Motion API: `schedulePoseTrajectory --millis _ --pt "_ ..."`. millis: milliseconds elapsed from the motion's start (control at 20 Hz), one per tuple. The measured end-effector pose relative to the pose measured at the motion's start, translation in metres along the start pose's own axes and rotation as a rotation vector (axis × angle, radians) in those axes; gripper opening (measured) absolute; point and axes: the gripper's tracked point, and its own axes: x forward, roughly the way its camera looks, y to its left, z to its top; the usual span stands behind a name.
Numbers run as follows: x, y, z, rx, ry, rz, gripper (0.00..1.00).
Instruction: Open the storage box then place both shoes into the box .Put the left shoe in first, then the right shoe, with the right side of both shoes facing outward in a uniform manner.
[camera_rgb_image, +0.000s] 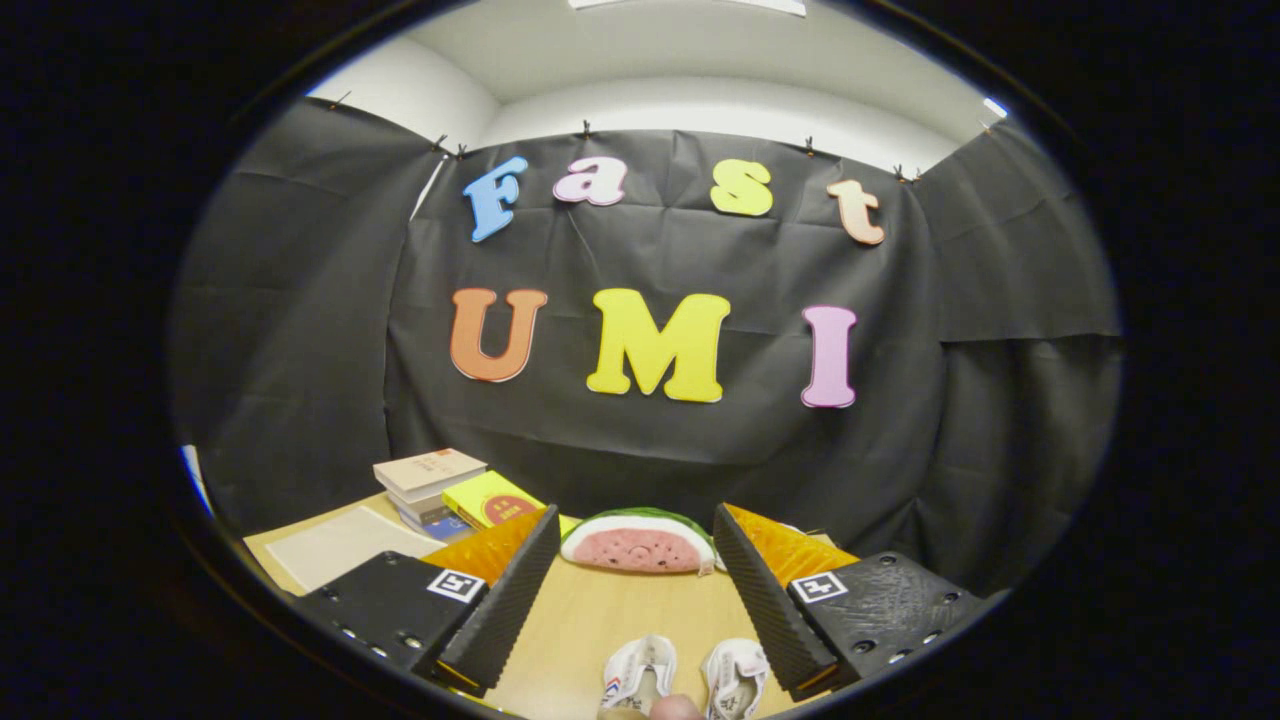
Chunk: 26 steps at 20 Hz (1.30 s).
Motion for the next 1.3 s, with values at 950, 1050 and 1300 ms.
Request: schedulePoseTrajectory --millis 950,1050,1300 --pt "0.01 0.145 -0.093 0.156 0.262 0.296 0.95" --pt "0.012 0.162 -0.111 0.175 0.302 0.32 0.95" --pt "0.011 0.207 -0.151 0.219 0.418 0.397 0.95"
